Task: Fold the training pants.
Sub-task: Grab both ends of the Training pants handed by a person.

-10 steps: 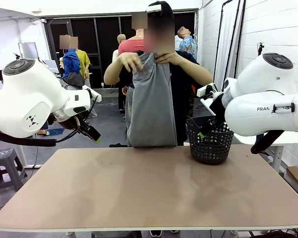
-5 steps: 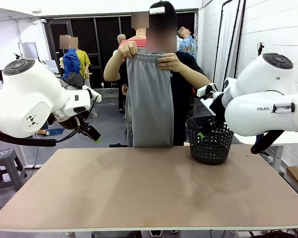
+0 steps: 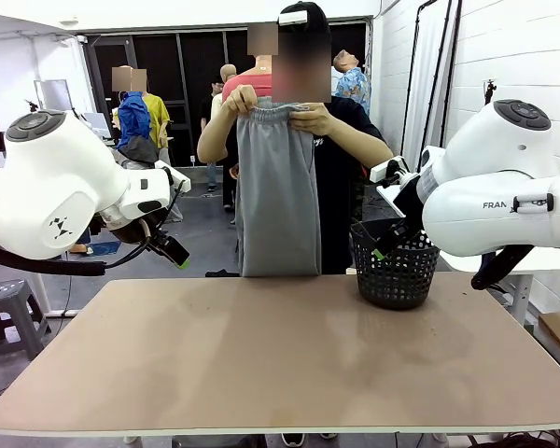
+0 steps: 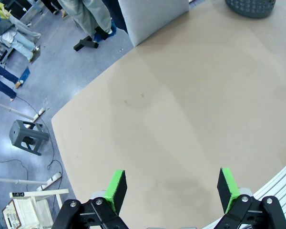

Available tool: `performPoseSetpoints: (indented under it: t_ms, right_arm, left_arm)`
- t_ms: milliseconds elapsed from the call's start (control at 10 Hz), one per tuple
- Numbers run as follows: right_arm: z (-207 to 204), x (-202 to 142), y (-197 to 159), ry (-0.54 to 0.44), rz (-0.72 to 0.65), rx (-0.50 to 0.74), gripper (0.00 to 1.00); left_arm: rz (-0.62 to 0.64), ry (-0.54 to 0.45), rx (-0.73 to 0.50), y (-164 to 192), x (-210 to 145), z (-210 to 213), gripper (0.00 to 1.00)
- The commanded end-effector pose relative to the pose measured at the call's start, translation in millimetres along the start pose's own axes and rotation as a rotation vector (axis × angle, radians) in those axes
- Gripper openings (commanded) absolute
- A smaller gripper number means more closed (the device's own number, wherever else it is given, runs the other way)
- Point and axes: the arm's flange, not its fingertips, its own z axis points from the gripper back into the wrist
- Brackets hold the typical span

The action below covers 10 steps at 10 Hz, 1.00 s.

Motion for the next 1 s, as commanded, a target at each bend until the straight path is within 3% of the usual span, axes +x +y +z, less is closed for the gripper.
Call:
performPoseSetpoints:
  t_ms: [0, 900]
  right_arm:
    - [-0.1, -0.3, -1.1, 0.0, -0.001, 0.002, 1.0]
    - [-0.1, -0.3, -1.1, 0.0, -0.001, 0.002, 1.0]
  left_arm:
    - [-0.021, 0.001, -0.003, 2.5, -0.5, -1.0, 1.0]
    - [-0.021, 0.001, -0.003, 2.5, -0.5, -1.0, 1.0]
